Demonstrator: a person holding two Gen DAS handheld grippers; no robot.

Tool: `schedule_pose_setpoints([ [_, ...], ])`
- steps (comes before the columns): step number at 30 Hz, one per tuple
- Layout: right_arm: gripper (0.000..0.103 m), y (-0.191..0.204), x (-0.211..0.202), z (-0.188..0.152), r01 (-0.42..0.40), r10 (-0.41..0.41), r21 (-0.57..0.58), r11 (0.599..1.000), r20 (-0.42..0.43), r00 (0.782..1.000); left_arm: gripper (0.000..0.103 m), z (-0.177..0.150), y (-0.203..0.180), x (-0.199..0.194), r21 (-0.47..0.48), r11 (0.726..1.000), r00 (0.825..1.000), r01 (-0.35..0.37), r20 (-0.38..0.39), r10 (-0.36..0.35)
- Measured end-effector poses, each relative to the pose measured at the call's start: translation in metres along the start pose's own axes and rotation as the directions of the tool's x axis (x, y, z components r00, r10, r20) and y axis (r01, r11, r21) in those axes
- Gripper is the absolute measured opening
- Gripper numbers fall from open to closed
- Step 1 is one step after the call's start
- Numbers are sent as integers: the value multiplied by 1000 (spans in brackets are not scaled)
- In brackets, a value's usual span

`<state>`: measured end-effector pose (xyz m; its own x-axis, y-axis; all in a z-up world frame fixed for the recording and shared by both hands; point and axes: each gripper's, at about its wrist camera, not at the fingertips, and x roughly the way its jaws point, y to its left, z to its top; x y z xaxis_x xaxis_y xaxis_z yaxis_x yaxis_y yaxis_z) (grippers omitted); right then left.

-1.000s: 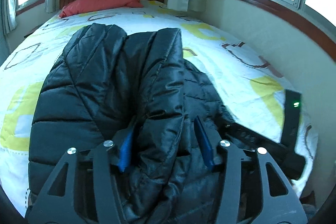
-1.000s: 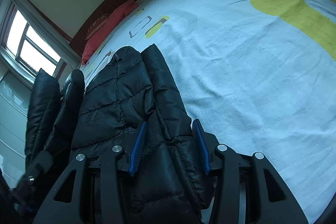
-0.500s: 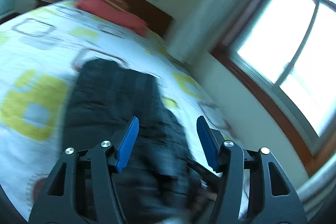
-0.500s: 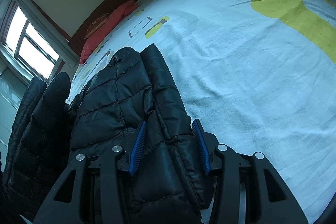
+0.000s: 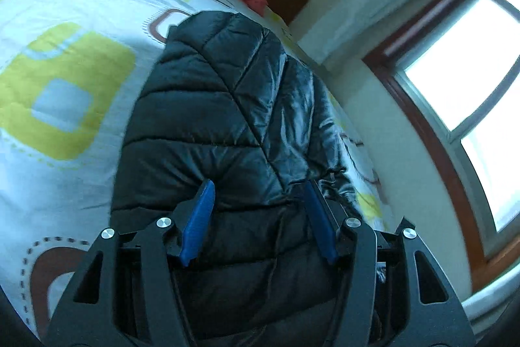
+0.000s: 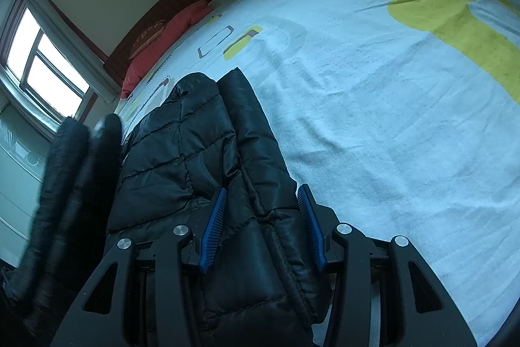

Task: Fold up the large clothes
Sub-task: 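Fold the held jacket over with both tools and lower it onto the bed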

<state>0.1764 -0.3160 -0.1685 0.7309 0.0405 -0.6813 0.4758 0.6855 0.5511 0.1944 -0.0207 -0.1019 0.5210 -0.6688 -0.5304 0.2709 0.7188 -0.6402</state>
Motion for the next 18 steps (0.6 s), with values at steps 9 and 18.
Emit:
schedule_pose_setpoints([
  [9,46,-3,-8,4,-13,14,25,1000,-4,1000,55,-14,-19,28,98,994,999,-46,-20,48],
  [18,48,8,-29,7,-72,71,40,997,38,997,48,-3,-9,35,19,1000,999,0,-36,1],
])
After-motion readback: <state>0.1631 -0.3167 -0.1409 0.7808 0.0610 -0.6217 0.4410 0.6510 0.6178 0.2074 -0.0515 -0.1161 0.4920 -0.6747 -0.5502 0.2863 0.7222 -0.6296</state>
